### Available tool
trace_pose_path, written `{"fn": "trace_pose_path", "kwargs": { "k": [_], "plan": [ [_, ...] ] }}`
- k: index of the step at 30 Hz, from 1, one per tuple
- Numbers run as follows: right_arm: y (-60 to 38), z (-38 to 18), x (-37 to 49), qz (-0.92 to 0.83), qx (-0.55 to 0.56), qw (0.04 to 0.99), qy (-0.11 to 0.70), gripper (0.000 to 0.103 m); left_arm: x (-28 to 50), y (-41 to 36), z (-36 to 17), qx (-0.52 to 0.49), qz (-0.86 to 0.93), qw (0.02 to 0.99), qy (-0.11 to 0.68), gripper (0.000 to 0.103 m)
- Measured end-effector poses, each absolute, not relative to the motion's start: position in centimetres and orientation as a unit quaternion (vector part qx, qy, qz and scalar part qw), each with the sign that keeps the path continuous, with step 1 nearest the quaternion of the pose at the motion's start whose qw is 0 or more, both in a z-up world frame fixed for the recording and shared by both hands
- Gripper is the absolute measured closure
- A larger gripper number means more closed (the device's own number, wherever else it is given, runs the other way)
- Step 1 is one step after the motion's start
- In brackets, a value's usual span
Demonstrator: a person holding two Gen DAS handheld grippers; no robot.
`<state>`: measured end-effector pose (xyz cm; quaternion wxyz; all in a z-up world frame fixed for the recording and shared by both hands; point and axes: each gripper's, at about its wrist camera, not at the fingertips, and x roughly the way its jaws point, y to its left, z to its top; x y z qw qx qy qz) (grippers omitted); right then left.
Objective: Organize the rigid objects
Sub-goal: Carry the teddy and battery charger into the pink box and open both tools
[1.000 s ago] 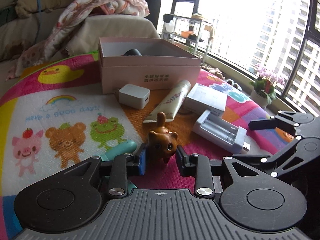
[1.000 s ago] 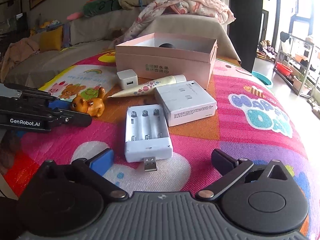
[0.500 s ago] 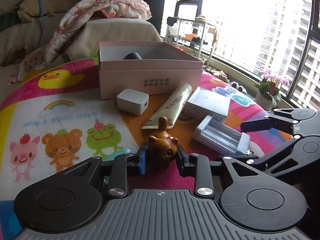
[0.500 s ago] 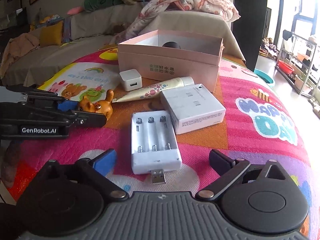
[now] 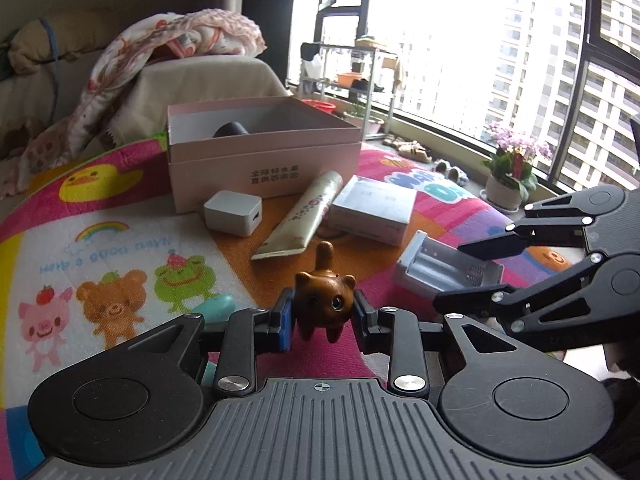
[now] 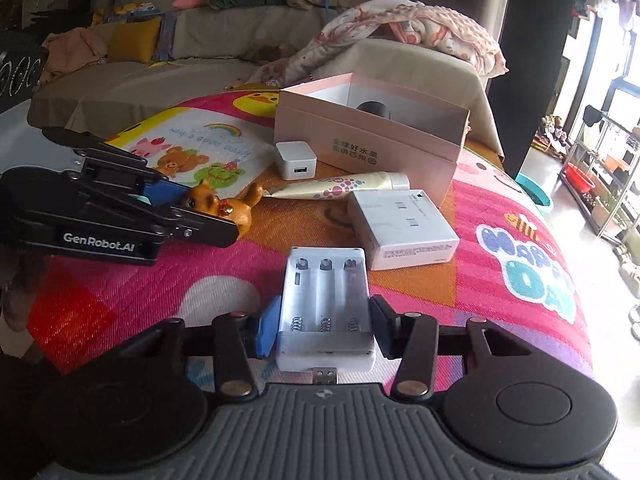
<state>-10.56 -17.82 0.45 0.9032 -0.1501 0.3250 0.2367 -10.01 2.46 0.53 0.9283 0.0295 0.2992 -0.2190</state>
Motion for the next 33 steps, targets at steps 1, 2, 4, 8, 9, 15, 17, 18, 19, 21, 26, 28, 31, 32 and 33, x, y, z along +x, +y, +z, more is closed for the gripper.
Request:
{"fn": "trace_pose_path", "kwargs": {
  "k": [1,2,4,8,9,15,17,18,19,21,26,28,31,32,33],
  "plan": [
    [-18.2,0.6,-10.8,0.234,-0.151,0.904,0.325,0.056,-10.5,2.3,0.7,0.035,-0.224,0.927,0.298,0.070],
    [-18.6,0.8,-11.0,0.230,-0.152,0.905,0.324,0.056,-10.8,2.1,0.9,0.039,-0.226,0.927,0.298,0.070],
    [-19.3,1.1,-11.3,0.223,-0.151,0.908,0.321,0.056,-11.5,1.8,1.4,0.044,-0.233,0.925,0.297,0.070],
    [-19.9,1.8,-11.8,0.221,-0.151,0.909,0.318,0.056,-12.7,1.1,2.5,0.053,-0.267,0.915,0.296,0.070],
    [-20.0,2.0,-12.0,0.224,-0.152,0.909,0.316,0.056,-12.9,0.9,2.8,0.054,-0.273,0.914,0.295,0.070],
    [-20.2,4.2,-10.9,0.224,-0.145,0.919,0.292,0.056,-10.4,1.8,5.9,0.058,-0.258,0.930,0.256,0.070],
    [-20.1,5.6,-9.6,0.215,-0.142,0.928,0.271,0.056,-7.7,2.5,7.7,0.059,-0.237,0.941,0.235,0.070],
    [-20.0,6.5,-8.5,0.210,-0.141,0.932,0.259,0.056,-6.0,3.0,8.5,0.049,-0.228,0.945,0.231,0.070],
    [-19.9,7.2,-7.4,0.205,-0.138,0.936,0.252,0.056,-3.9,3.6,9.4,0.030,-0.221,0.947,0.230,0.070],
    [-19.5,8.9,-4.2,0.192,-0.126,0.942,0.244,0.056,0.0,4.4,10.7,-0.002,-0.205,0.951,0.230,0.070],
    [-18.4,11.5,4.1,0.153,-0.073,0.959,0.228,0.040,9.2,4.9,10.2,-0.061,-0.164,0.950,0.259,0.069],
    [-18.1,11.3,5.8,0.137,-0.066,0.958,0.244,0.024,10.1,5.7,9.1,-0.083,-0.159,0.945,0.274,0.069],
    [-18.7,9.6,4.3,0.159,-0.061,0.952,0.256,0.020,8.0,7.2,7.8,-0.105,-0.167,0.942,0.273,0.069],
    [-18.9,8.7,3.3,0.164,-0.066,0.950,0.258,0.018,6.9,7.8,7.4,-0.112,-0.164,0.941,0.275,0.069],
    [-19.0,7.7,2.1,0.166,-0.077,0.948,0.259,0.016,5.8,8.4,6.9,-0.120,-0.158,0.940,0.278,0.069]
  ]
}}
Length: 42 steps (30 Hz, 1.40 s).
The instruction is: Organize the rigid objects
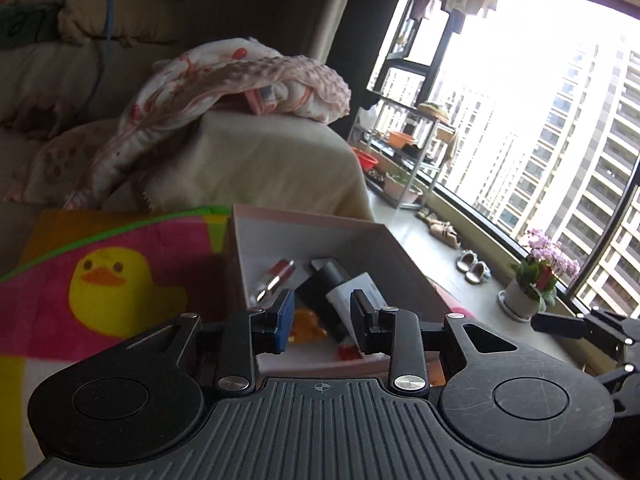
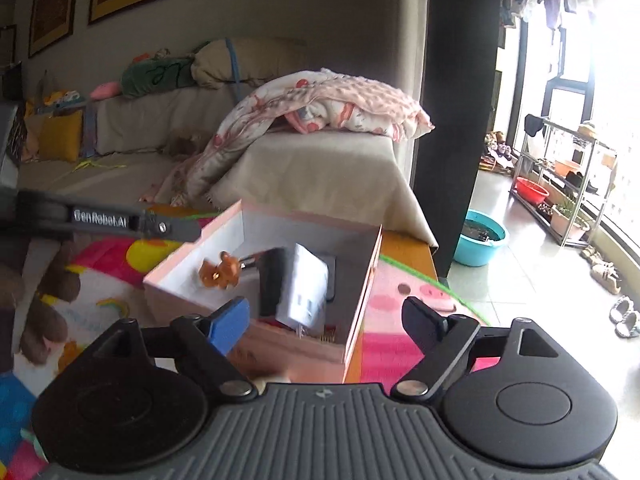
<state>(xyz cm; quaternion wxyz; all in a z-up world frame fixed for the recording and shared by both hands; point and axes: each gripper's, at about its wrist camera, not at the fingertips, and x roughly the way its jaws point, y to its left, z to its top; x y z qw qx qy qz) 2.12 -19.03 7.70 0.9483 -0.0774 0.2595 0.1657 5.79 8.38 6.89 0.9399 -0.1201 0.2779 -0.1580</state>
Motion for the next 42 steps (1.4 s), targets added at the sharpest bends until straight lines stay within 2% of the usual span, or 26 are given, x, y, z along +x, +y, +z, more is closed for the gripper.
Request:
{"fn": "trace_pose_path", "kwargs": {
  "k": [8,11,17,26,33,40,41,42],
  "plan": [
    [-18.0,0.7,-6.6,0.191,-0.180,0.923,0.283,0.016,-6.3,11.2,4.4,-0.110,-0.132,0.941,0.291,0.069],
    [-17.5,0.6,-8.2,0.208,-0.178,0.921,0.279,0.016,-9.7,11.9,3.6,-0.098,-0.120,0.938,0.310,0.069],
    [-16.2,1.5,-8.0,0.214,-0.157,0.925,0.272,0.015,-13.8,12.5,2.5,-0.140,-0.127,0.918,0.347,0.069],
    [-16.3,2.8,-3.3,0.203,-0.041,0.922,0.327,0.015,-12.2,9.1,1.4,-0.115,-0.128,0.923,0.344,0.069],
    [-15.3,2.4,-1.8,0.189,-0.094,0.926,0.314,0.015,-10.5,7.2,0.3,-0.116,-0.143,0.923,0.338,0.068],
    [-14.4,2.1,3.1,0.164,-0.088,0.930,0.317,0.015,-10.2,7.3,-0.3,-0.118,-0.143,0.924,0.333,0.067],
    [-14.1,1.8,3.7,0.163,-0.087,0.928,0.323,0.016,-10.3,7.4,-0.3,-0.121,-0.144,0.924,0.333,0.067],
    [-13.8,1.5,4.1,0.164,-0.086,0.926,0.329,0.025,-10.3,7.6,-0.4,-0.124,-0.144,0.924,0.333,0.067]
  ]
}}
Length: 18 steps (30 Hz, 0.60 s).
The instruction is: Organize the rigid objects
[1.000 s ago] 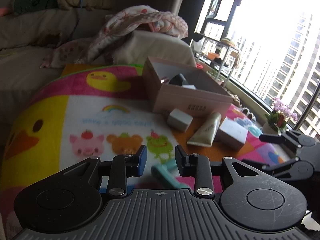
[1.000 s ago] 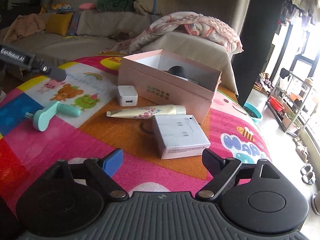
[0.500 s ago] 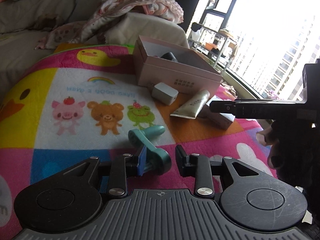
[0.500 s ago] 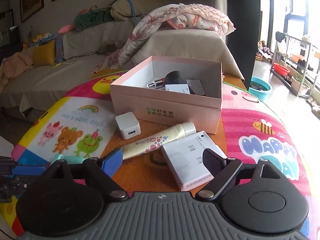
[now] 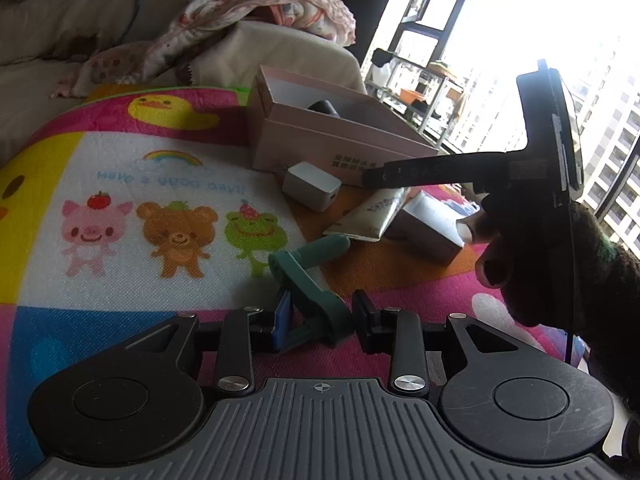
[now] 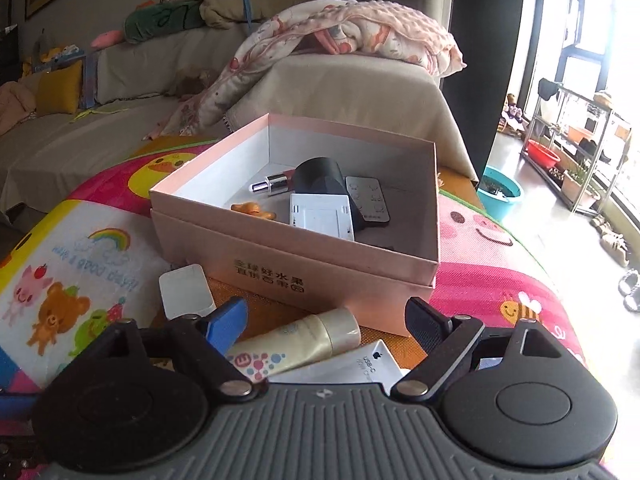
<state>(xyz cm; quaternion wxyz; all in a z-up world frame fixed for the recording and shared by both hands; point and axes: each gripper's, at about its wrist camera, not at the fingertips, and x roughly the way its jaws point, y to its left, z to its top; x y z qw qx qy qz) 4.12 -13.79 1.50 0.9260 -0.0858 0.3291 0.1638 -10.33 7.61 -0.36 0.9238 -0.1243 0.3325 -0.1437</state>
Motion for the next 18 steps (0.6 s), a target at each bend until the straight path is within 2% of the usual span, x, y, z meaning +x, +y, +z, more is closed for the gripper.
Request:
{"fn": "trace_pose_path", "kwargs": {
  "k": [1,7,13,17,18],
  "plan": [
    [-13.5,1.2,4.3,0.169,-0.086,0.923,0.335,0.041,-10.4,7.9,-0.4,-0.128,-0.143,0.923,0.332,0.067],
    [-12.0,0.0,1.2,0.246,-0.127,0.892,0.356,0.062,-10.6,9.1,-0.4,-0.148,-0.134,0.922,0.331,0.064],
    [-13.0,0.3,-3.9,0.274,-0.201,0.882,0.326,0.061,-10.8,9.2,-0.3,-0.150,-0.130,0.923,0.329,0.064],
    [-14.8,0.5,-6.6,0.260,-0.239,0.887,0.296,0.047,-10.8,9.1,-0.3,-0.149,-0.128,0.924,0.329,0.063],
    [-15.1,0.5,-7.0,0.245,-0.251,0.891,0.288,0.041,-10.9,9.1,-0.3,-0.148,-0.127,0.924,0.330,0.063]
  ]
}}
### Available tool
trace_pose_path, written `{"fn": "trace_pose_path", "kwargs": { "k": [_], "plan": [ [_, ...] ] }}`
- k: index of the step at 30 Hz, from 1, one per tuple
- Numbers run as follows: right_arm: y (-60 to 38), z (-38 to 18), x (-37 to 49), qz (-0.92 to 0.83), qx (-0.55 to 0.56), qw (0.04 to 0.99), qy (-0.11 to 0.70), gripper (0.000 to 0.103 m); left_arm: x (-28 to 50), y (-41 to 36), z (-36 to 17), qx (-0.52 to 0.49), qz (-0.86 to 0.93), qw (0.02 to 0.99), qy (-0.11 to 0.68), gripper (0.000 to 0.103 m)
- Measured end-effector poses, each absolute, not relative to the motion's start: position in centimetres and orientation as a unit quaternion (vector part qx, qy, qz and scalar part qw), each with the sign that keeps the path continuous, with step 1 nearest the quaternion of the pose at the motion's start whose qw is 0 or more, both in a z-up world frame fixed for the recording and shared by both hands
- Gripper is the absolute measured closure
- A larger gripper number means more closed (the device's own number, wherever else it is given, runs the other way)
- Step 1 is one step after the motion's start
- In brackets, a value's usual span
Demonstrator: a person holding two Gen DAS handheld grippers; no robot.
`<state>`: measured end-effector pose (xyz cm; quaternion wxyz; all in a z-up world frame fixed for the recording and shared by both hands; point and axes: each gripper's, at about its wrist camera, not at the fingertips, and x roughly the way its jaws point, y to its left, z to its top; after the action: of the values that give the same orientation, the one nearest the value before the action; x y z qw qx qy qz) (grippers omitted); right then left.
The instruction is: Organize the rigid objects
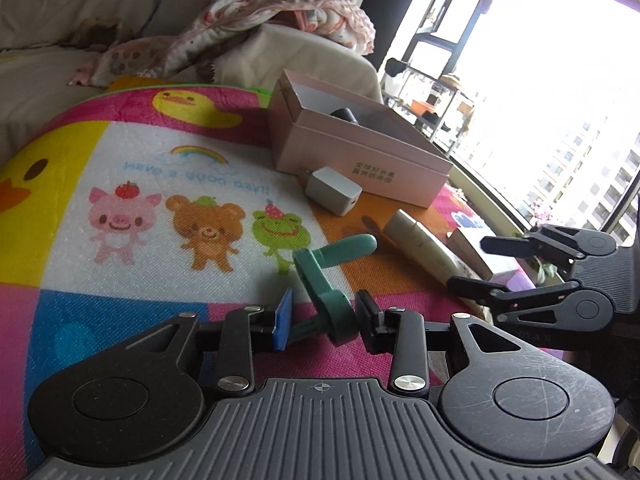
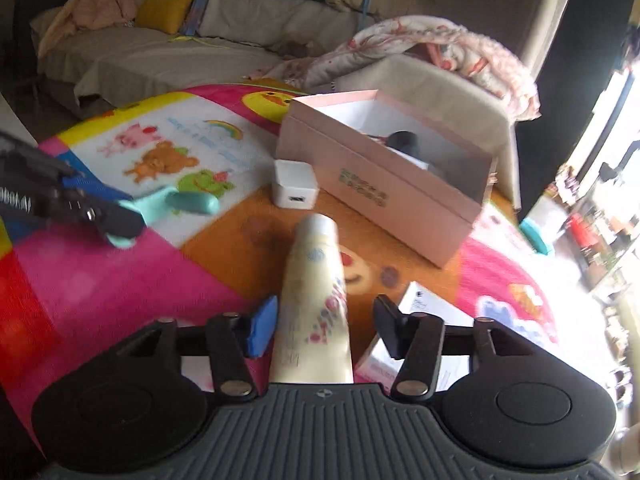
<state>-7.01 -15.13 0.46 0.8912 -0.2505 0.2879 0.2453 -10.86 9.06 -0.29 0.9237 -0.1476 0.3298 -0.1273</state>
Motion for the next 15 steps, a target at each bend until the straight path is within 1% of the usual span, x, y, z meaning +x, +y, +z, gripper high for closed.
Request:
{"fn": "trace_pose_path", "kwargs": {
  "k": [1,2,4,7,9,15],
  "plan": [
    [-15.5,0.6,-7.3,0.229,-0.256,0.896,0.279,0.033,-10.9,9.0,-0.3,-0.146,-0.126,0.924,0.330,0.063],
    [-16.1,0.8,-7.6,0.218,-0.253,0.903,0.272,0.030,-10.9,9.0,-0.2,-0.144,-0.126,0.924,0.331,0.063],
    [-17.5,1.7,-7.7,0.212,-0.229,0.914,0.261,0.017,-10.9,8.8,-0.2,-0.141,-0.123,0.924,0.332,0.063],
    [-19.7,2.9,-6.7,0.194,-0.173,0.929,0.263,0.011,-10.8,8.6,-0.1,-0.137,-0.120,0.925,0.333,0.064],
    [-21.2,3.1,-5.4,0.169,-0.132,0.936,0.278,0.009,-10.9,8.6,-0.2,-0.136,-0.118,0.925,0.333,0.064],
    [-24.5,0.5,-1.5,0.141,0.016,0.916,0.376,0.008,-10.8,8.3,-0.1,-0.134,-0.112,0.926,0.336,0.064]
  ]
}}
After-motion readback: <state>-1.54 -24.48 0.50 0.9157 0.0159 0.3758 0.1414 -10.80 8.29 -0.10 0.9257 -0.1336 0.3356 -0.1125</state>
